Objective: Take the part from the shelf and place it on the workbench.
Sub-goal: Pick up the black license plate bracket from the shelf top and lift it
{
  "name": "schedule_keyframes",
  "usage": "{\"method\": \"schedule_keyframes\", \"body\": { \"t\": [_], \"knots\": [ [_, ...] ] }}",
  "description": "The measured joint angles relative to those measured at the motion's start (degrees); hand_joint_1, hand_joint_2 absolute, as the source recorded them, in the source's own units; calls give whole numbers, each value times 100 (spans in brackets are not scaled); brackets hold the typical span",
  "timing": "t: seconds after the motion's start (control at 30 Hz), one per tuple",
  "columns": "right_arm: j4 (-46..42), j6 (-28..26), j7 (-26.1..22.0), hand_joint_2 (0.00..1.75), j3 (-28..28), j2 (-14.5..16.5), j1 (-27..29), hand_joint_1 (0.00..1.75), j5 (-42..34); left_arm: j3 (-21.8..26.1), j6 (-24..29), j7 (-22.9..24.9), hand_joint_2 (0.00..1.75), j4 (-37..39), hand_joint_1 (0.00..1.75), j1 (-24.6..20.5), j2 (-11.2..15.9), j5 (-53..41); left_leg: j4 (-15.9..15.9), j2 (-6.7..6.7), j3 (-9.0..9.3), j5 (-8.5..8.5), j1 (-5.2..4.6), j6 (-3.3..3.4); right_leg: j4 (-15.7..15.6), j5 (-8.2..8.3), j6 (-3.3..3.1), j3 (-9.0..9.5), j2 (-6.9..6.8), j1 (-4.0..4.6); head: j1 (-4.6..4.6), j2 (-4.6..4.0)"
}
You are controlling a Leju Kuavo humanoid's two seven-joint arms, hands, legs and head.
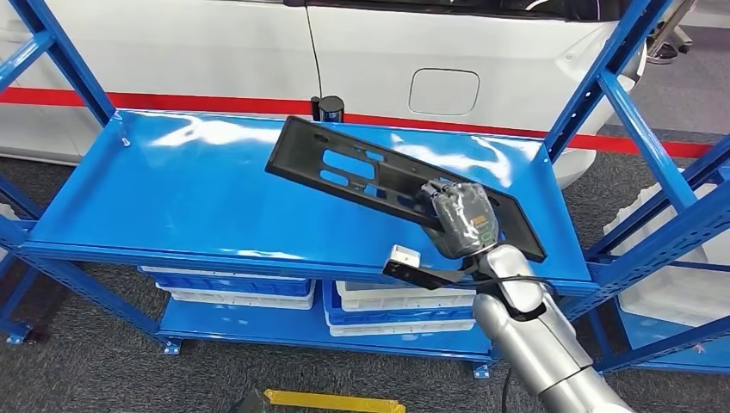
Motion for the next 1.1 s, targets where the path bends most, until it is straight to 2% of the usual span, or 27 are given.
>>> {"method": "schedule_keyframes", "body": {
  "t": [0.03,0.1,0.17,0.2,0.23,0.3,0.33,0.37,0.4,0.47,0.5,0.53,0.6,0.67,0.7,0.77,0.83,0.87,0.9,0.93,1.0,1.03,1.07,1.1],
  "knots": [
    [-113,36,-25,175,-43,-32,-46,158,-64,0,6,54,0,1,0,1,-4,5,-21,3,0,17,8,-35,-245,74,-33,119,-2,30,0,0],
    [-301,125,-60,175,-104,-95,-106,149,-159,0,7,153,0,2,0,5,-12,6,-81,5,15,57,6,-115,-384,132,-91,170,-1,94,-2,0],
    [-477,194,-91,175,-153,-157,-118,144,-231,0,-7,276,0,3,0,12,-6,2,-62,10,-4,20,4,-161,-478,204,-138,217,-19,15,-15,0],
    [-558,206,-108,175,-172,-178,-121,143,-256,1,-28,349,0,3,0,16,5,-4,98,13,-81,-95,-5,-162,-521,236,-174,248,-33,-28,-27,0],
    [-634,212,-122,175,-184,-195,-119,142,-275,1,-50,425,0,3,0,23,22,-17,393,14,-221,-271,-13,-152,-545,254,-206,262,-48,-65,-38,0],
    [-750,238,-141,175,-188,-215,-104,141,-286,0,-92,534,0,3,0,44,59,-47,1201,6,-595,-655,-42,-145,-535,248,-259,257,-56,-19,-45,0],
    [-799,257,-143,175,-185,-227,-84,140,-274,-1,-107,559,0,3,0,56,77,-61,1479,2,-728,-737,-50,-153,-532,244,-264,256,-53,-2,-42,0],
    [-847,273,-141,175,-182,-240,-65,140,-256,-1,-120,571,0,3,0,66,93,-70,1558,2,-768,-715,-54,-160,-524,241,-266,254,-50,9,-40,0],
    [-897,283,-137,175,-181,-255,-47,141,-238,-1,-130,575,0,3,0,71,107,-81,1392,5,-687,-582,-49,-171,-508,232,-259,254,-45,6,-39,0],
    [-988,288,-129,175,-181,-287,-29,142,-220,-5,-138,575,0,5,0,73,121,-111,676,13,-312,-249,-22,-225,-433,181,-210,236,-33,0,-40,0],
    [-1030,289,-125,175,-184,-305,-28,143,-219,-9,-139,576,0,8,0,71,117,-127,368,2,-147,-150,-5,-230,-366,143,-174,212,-26,12,-44,0],
    [-1068,292,-121,175,-187,-321,-26,143,-215,-13,-135,588,0,10,0,71,111,-139,189,-8,-51,-114,7,-217,-310,118,-142,184,-20,30,-45,0],
    [-1134,297,-118,175,-189,-351,-18,144,-208,-18,-105,641,0,14,0,74,99,-159,139,-32,-41,-112,8,-143,-253,101,-101,138,-10,57,-31,0],
    [-1174,298,-117,175,-186,-366,-7,145,-201,-20,-68,702,0,14,0,75,99,-172,158,-34,-67,-106,-10,-94,-187,51,-71,72,-10,31,-11,0],
    [-1188,298,-114,175,-186,-371,-4,145,-196,-21,-56,720,0,14,0,73,99,-177,161,-39,-72,-108,-18,-74,-35,-31,-62,-17,-13,15,-7,0],
    [-1222,298,-109,175,-185,-376,5,144,-183,-24,-35,755,0,14,0,70,104,-183,152,-42,-72,-108,-36,-43,704,-332,-72,-391,-19,0,-3,0],
    [-1241,298,-100,175,-182,-378,36,145,-173,-25,-25,778,87,14,0,70,114,-184,148,-41,-69,-110,-67,-37,1530,-589,-84,-824,-21,6,-4,0],
    [-1244,298,-96,175,-181,-380,57,145,-171,-25,-24,783,131,14,0,69,119,-184,146,-42,-62,-111,-88,-35,1680,-603,-85,-918,-20,15,-5,0],
    [-1247,298,-91,175,-181,-384,71,147,-171,-25,-23,787,175,14,0,68,122,-183,139,-46,-49,-112,-116,-33,1570,-521,-93,-889,-19,34,-5,0],
    [-1257,297,-89,175,-182,-390,79,147,-169,-25,-23,791,175,14,0,67,123,-180,122,-51,-28,-110,-145,-28,1240,-372,-122,-749,-18,69,-5,0],
    [-1312,294,-83,175,-191,-402,87,148,-169,-24,-18,809,175,14,0,61,104,-175,63,-60,19,-93,-177,-3,336,-43,-273,-318,-18,179,-15,0],
    [-1359,292,-80,175,-196,-407,91,149,-169,-24,-11,825,175,14,0,52,89,-173,40,-63,29,-85,-187,7,-16,66,-358,-133,-14,249,-11,0],
    [-1412,292,-79,175,-200,-414,111,150,-171,-24,-5,846,175,15,0,42,76,-173,20,-64,32,-75,-196,10,-224,128,-423,-8,-9,302,-9,0],
    [-1473,294,-80,175,-202,-423,154,150,-167,-24,-1,865,175,16,0,31,70,-173,10,-67,30,-67,-224,5,-316,157,-443,57,-4,334,-8,0]
  ]
}}
